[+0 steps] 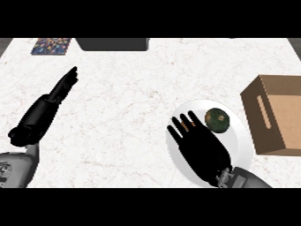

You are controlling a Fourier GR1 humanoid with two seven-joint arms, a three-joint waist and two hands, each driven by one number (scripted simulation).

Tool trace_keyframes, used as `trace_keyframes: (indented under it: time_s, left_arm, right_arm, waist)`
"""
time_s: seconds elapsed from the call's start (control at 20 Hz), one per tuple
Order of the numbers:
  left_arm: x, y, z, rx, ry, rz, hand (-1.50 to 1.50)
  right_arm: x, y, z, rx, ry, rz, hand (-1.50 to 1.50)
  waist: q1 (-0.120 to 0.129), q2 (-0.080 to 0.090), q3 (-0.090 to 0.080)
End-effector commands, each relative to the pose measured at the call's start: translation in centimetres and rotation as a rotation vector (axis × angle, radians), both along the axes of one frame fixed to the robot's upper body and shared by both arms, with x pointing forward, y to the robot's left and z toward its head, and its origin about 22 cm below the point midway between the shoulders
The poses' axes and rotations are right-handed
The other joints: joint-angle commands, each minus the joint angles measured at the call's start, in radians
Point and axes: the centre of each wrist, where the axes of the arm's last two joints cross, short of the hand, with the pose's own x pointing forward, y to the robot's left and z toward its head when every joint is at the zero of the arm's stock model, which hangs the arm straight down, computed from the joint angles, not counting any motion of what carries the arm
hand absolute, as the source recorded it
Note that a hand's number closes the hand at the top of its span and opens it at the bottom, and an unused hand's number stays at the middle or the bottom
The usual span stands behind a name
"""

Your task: Pick the croissant from the plate and place it in the cardboard box

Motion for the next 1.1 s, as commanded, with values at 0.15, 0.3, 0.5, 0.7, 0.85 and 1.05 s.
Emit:
trace_keyframes:
  time_s: [0.15,0.3,0.5,0.7,0.85,1.05]
  left_arm:
    - [0.6,1.5,0.4,0.005,-0.008,-0.004,0.00]
    - [0.1,0.2,1.3,0.006,-0.005,-0.008,0.00]
    - [0.8,1.5,1.1,-0.004,0.017,-0.003,0.00]
    - [0.0,0.3,-0.6,0.021,0.010,0.012,0.00]
    - [-0.6,0.2,1.1,-0.008,0.009,0.001,0.00]
    - [-1.0,-1.4,1.5,-0.004,0.016,-0.009,0.00]
  right_arm:
    - [0.3,-1.7,-1.9,0.011,0.035,0.003,-1.50]
    - [0.5,-1.8,-2.8,0.000,0.053,0.014,-1.50]
    - [1.2,-1.7,-2.2,-0.054,-0.007,-0.031,-1.50]
    - [2.7,-0.3,-3.5,-0.029,-0.002,-0.056,-1.50]
    - [2.8,-1.8,-3.8,-0.023,0.030,-0.056,-1.50]
    - [3.3,-2.7,-5.6,-0.044,0.055,-0.027,-1.50]
  waist:
    - [-0.002,0.000,0.000]
    - [-0.001,0.000,0.000]
    - [-0.001,0.000,0.000]
    - [0.002,0.000,0.000]
    - [0.001,-0.001,0.000]
    - [0.003,-0.001,0.000]
